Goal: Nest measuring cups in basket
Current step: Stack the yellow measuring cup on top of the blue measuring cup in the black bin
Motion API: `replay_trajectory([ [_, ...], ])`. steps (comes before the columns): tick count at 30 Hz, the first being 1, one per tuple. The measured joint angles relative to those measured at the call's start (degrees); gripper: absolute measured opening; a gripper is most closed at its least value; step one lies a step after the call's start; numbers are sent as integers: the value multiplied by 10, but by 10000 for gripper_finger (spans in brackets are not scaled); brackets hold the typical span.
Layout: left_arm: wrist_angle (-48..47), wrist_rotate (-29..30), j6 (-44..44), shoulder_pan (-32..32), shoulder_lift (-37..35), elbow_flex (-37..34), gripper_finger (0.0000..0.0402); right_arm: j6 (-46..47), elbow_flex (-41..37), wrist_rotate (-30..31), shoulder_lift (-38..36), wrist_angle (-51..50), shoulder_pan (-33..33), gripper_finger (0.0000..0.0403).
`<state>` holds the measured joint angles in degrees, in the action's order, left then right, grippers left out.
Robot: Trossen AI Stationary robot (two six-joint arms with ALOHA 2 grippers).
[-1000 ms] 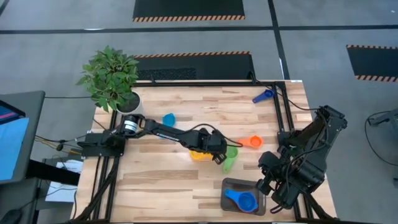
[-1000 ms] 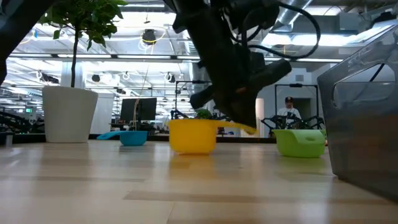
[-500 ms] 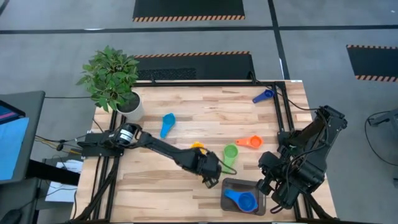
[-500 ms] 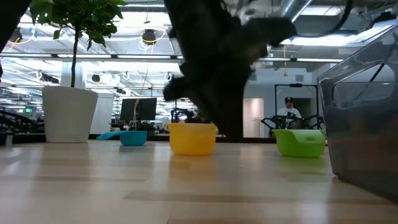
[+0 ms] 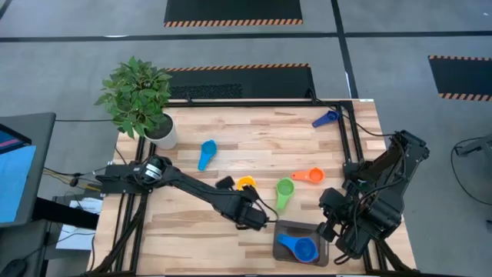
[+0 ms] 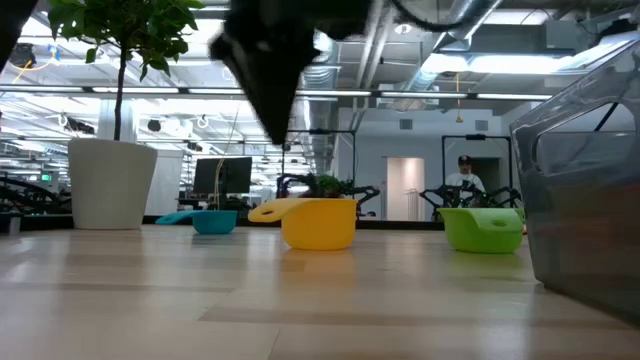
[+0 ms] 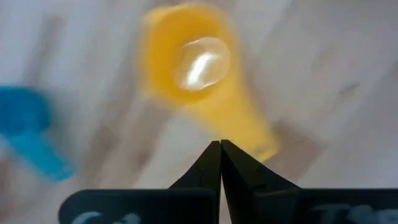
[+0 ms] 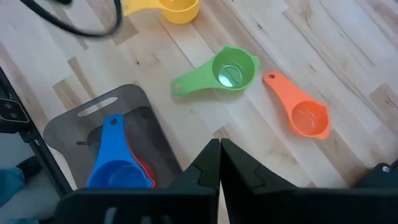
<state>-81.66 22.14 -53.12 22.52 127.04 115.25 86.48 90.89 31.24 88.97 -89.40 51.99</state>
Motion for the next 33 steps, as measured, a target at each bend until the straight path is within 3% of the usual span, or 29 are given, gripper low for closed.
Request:
replay_trajectory([
  [3, -7, 10, -12, 4, -1, 11, 0, 0, 0, 1, 0, -2, -1, 30],
  [9, 168, -11, 68, 7, 6, -6, 0, -12, 0, 1, 0, 2, -13, 20],
  [18, 228, -15, 58, -10, 6, -79, 0, -44, 0, -2, 0, 5, -29, 35],
  [29, 220, -49, 69, -10, 21, -84, 0, -55, 0, -4, 0, 6, -31, 26],
  [33, 136, -52, 66, -10, 32, -88, 0, -55, 0, -4, 0, 11, -34, 21],
])
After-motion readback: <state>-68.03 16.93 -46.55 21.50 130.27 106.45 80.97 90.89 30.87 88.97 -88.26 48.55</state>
